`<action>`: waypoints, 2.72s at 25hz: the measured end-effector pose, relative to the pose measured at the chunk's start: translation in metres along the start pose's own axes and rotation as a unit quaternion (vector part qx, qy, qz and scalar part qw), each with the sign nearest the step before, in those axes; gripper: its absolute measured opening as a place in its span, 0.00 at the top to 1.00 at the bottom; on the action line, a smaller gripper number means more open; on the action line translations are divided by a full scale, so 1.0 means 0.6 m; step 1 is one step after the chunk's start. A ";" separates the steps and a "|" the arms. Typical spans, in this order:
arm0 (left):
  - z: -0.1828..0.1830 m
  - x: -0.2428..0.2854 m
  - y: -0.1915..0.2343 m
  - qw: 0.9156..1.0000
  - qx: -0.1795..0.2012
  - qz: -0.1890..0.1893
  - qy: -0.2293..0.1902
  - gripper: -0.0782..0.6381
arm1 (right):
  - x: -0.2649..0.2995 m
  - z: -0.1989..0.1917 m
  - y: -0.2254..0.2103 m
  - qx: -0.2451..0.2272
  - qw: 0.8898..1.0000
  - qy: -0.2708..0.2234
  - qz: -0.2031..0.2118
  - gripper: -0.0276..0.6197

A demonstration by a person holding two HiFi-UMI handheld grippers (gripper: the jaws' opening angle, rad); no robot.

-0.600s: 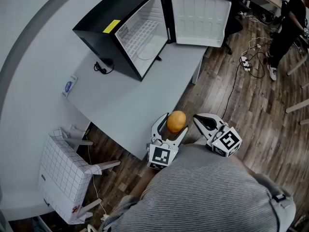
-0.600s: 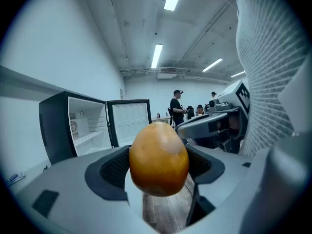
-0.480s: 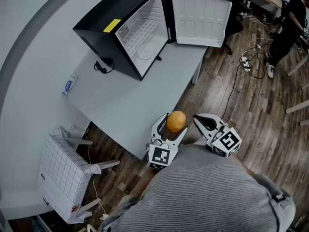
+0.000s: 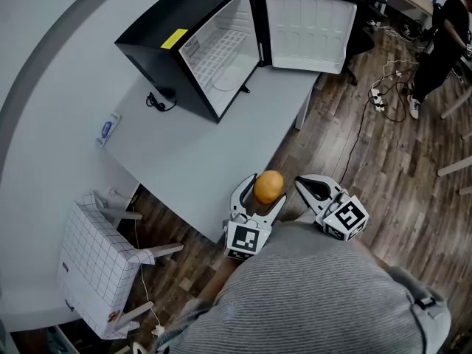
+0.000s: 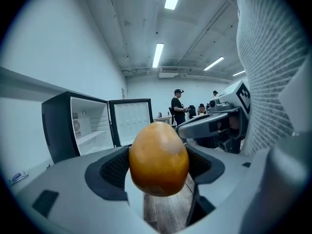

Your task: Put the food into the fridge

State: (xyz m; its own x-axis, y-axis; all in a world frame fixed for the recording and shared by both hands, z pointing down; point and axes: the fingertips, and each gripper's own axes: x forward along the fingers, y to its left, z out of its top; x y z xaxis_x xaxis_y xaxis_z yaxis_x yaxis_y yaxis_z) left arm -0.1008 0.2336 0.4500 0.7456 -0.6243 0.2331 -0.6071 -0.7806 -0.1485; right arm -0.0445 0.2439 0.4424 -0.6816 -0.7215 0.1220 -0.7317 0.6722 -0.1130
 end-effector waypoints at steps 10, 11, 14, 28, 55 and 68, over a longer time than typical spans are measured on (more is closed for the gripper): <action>-0.019 0.002 -0.005 1.000 0.012 -0.009 0.017 0.38 | -0.003 0.004 -0.004 0.020 1.000 -0.022 0.001 0.94; -0.026 0.001 -0.007 1.000 0.017 -0.011 0.023 0.38 | -0.004 0.004 -0.005 0.026 0.999 -0.025 0.000 0.94; -0.021 0.001 -0.008 1.000 0.009 -0.009 0.017 0.38 | -0.005 0.001 -0.004 0.033 0.999 -0.023 -0.001 0.94; -0.013 0.013 0.003 1.000 -0.005 -0.018 0.009 0.38 | 0.010 -0.002 -0.013 0.031 0.999 -0.018 -0.010 0.94; 0.006 0.237 0.166 0.998 -0.043 0.045 0.030 0.38 | 0.168 0.059 -0.296 0.038 0.999 -0.018 0.020 0.94; 0.046 0.398 0.287 0.988 -0.064 0.136 0.046 0.38 | 0.288 0.117 -0.479 0.024 0.994 -0.004 0.108 0.94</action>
State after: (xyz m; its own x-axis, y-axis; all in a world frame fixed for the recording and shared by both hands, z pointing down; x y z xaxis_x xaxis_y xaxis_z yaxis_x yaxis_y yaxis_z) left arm -0.0198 -0.0505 0.4536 0.5265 -0.7998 0.2883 -0.8150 -0.5713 -0.0968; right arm 0.0481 -0.0854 0.4267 -0.8228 -0.5625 0.0813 -0.5671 0.8032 -0.1825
